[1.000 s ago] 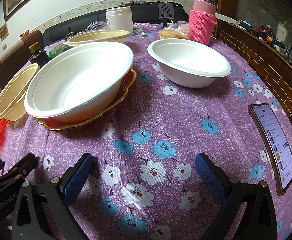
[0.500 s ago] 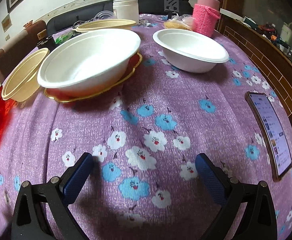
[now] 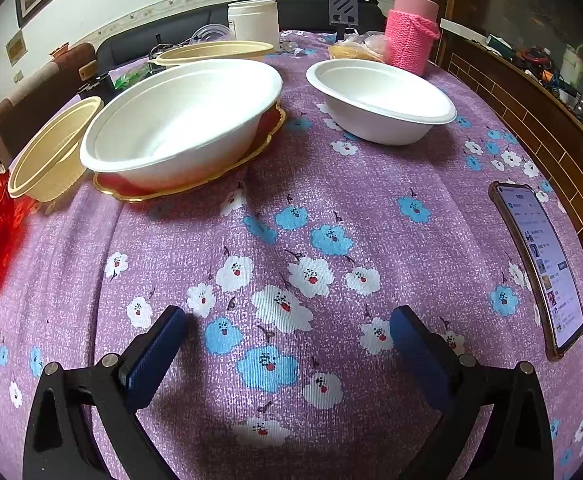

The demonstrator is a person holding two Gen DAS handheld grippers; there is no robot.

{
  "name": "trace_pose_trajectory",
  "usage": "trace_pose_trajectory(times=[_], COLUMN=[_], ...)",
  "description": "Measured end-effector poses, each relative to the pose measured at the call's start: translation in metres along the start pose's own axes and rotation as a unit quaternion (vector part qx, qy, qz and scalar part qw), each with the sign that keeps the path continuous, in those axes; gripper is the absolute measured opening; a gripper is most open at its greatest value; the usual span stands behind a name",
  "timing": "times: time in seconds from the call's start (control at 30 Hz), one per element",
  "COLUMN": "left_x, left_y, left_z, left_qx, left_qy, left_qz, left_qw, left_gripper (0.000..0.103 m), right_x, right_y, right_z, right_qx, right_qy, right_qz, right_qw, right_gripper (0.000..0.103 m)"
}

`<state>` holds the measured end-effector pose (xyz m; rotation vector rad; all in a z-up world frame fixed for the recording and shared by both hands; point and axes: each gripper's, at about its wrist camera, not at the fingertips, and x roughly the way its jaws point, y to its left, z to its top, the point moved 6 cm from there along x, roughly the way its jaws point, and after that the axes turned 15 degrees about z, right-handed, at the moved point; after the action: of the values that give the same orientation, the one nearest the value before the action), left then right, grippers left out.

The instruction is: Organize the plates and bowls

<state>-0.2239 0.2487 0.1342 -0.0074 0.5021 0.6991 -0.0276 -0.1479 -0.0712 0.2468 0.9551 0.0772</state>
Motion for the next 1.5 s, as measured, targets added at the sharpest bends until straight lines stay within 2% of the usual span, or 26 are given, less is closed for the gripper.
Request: trace_pose_trajectory(times=[0.07, 0.13, 0.23, 0.3, 0.37, 0.43, 0.53, 0.6, 0.67, 0.77, 0.83, 0.93, 1.07, 1.2, 1.27, 1.37, 1.5], left_x=[0.006, 0.014, 0.017, 0.008, -0.003, -0.015, -0.024, -0.025, -0.023, -0.006, 0.013, 0.039, 0.042, 0.047, 0.047, 0.05, 0.053], left_y=[0.023, 0.033, 0.048, 0.066, 0.095, 0.123, 0.172, 0.201, 0.214, 0.218, 0.21, 0.202, 0.218, 0.22, 0.215, 0.199, 0.179], left_z=[0.001, 0.0, -0.005, -0.004, 0.0, 0.005, 0.008, 0.008, 0.006, 0.001, -0.005, -0.018, -0.031, -0.032, -0.031, -0.035, -0.042], left_qx=[-0.021, -0.019, -0.031, -0.062, -0.096, -0.122, -0.165, -0.191, -0.207, -0.208, -0.189, -0.178, -0.218, -0.233, -0.225, -0.203, -0.198], left_qy=[-0.012, -0.011, 0.009, 0.009, 0.001, -0.007, -0.013, -0.017, -0.02, -0.006, 0.014, 0.062, 0.061, 0.072, 0.073, 0.074, 0.074], left_qz=[0.044, 0.08, 0.099, 0.106, 0.128, 0.158, 0.218, 0.26, 0.285, 0.312, 0.313, 0.29, 0.304, 0.291, 0.283, 0.262, 0.209], left_qw=[0.9987, 0.9966, 0.9946, 0.9924, 0.9871, 0.9799, 0.9619, 0.9464, 0.9355, 0.9268, 0.9308, 0.9384, 0.9253, 0.9249, 0.9294, 0.9405, 0.9547], left_gripper=[0.103, 0.103, 0.103, 0.103, 0.103, 0.103, 0.103, 0.103, 0.103, 0.103, 0.103, 0.103, 0.103, 0.103, 0.103, 0.103, 0.103], right_x=[0.0, 0.0, -0.001, -0.003, -0.004, -0.005, -0.005, -0.005, -0.005, -0.005, -0.006, -0.006, -0.006, -0.006, -0.006, -0.006, -0.004], right_y=[0.0, 0.0, 0.0, -0.001, -0.002, -0.002, -0.002, -0.002, -0.002, -0.002, -0.002, -0.002, -0.003, -0.003, -0.002, -0.003, -0.002], right_z=[0.0, -0.001, 0.0, -0.001, 0.0, 0.0, 0.001, 0.001, 0.002, 0.001, 0.001, 0.001, 0.001, 0.002, 0.002, 0.001, 0.001], right_qx=[0.0, 0.0, 0.002, 0.007, 0.01, 0.012, 0.013, 0.012, 0.011, 0.011, 0.013, 0.014, 0.011, 0.012, 0.012, 0.011, 0.005], right_qy=[0.0, 0.0, -0.003, -0.007, -0.01, -0.012, -0.013, -0.012, -0.011, -0.012, -0.014, -0.015, -0.013, -0.014, -0.014, -0.013, -0.008], right_qz=[0.0, 0.0, 0.006, 0.014, 0.02, 0.024, 0.027, 0.025, 0.024, 0.024, 0.028, 0.03, 0.026, 0.027, 0.027, 0.026, 0.015], right_qw=[1.0, 1.0, 1.0, 1.0, 1.0, 1.0, 0.999, 1.0, 1.0, 1.0, 0.999, 0.999, 1.0, 0.999, 0.999, 1.0, 1.0], right_gripper=[0.102, 0.102, 0.102, 0.102, 0.102, 0.102, 0.102, 0.102, 0.102, 0.102, 0.102, 0.102, 0.102, 0.102, 0.102, 0.102, 0.102])
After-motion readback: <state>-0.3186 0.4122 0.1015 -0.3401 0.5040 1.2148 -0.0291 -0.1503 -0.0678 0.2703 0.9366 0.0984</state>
